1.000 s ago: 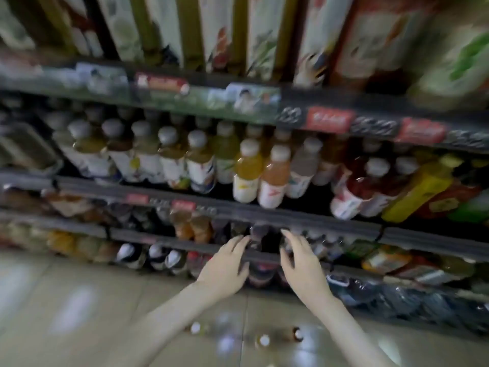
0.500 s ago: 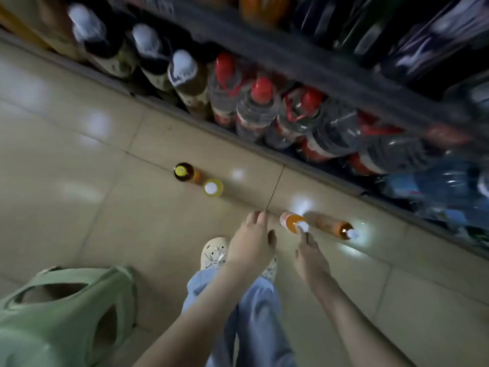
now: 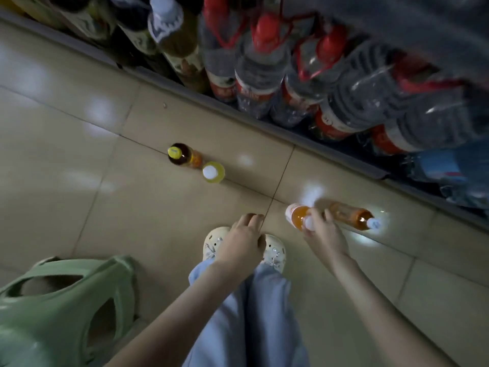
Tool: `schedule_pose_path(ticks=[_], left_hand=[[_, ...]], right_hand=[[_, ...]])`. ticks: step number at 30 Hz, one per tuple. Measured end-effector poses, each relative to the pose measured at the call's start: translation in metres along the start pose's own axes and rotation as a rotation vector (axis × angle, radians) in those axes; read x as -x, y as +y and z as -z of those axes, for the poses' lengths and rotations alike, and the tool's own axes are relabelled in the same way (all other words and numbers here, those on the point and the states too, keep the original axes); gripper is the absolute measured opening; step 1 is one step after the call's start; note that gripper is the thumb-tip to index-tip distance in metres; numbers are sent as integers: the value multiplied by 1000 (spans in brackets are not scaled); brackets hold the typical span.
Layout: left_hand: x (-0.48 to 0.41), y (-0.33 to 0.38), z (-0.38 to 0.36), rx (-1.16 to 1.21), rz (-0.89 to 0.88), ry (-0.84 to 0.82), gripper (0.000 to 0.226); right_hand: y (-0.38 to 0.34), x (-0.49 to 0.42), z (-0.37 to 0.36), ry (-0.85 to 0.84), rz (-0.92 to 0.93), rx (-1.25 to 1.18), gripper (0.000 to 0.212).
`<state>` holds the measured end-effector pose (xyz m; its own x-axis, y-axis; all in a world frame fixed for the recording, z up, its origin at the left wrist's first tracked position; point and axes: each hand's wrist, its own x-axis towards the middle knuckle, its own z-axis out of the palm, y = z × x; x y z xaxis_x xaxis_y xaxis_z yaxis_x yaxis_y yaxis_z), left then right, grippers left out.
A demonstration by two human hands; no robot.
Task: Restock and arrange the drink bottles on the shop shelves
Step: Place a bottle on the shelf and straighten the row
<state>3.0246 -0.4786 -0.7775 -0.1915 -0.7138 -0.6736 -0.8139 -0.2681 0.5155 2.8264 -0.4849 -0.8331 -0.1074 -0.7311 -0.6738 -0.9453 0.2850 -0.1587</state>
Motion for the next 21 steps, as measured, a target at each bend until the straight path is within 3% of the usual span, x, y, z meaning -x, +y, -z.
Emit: schedule_pose_path(ticks=[6,8,13,17,19,21], left_hand=[[83,109,113,-88,-232,-36,87],[118,150,160,-24,-354,85,88],[205,254,285,30,-454,337,83],[256,321,359,151,-425,412,71],[272,343,389,131,-464,406,70],[285,359,415,42,-542,393,71]], right_hand=[[-69,155,190,226,302,-355,35],[-95,206,264,278,388,-458,33],[-128,286,417,414,572,-714,39],[-149,312,493,253,628,-796,65],[-161,323,519,188,654,-849,63],[-172,337,542,249,649,-891,54]])
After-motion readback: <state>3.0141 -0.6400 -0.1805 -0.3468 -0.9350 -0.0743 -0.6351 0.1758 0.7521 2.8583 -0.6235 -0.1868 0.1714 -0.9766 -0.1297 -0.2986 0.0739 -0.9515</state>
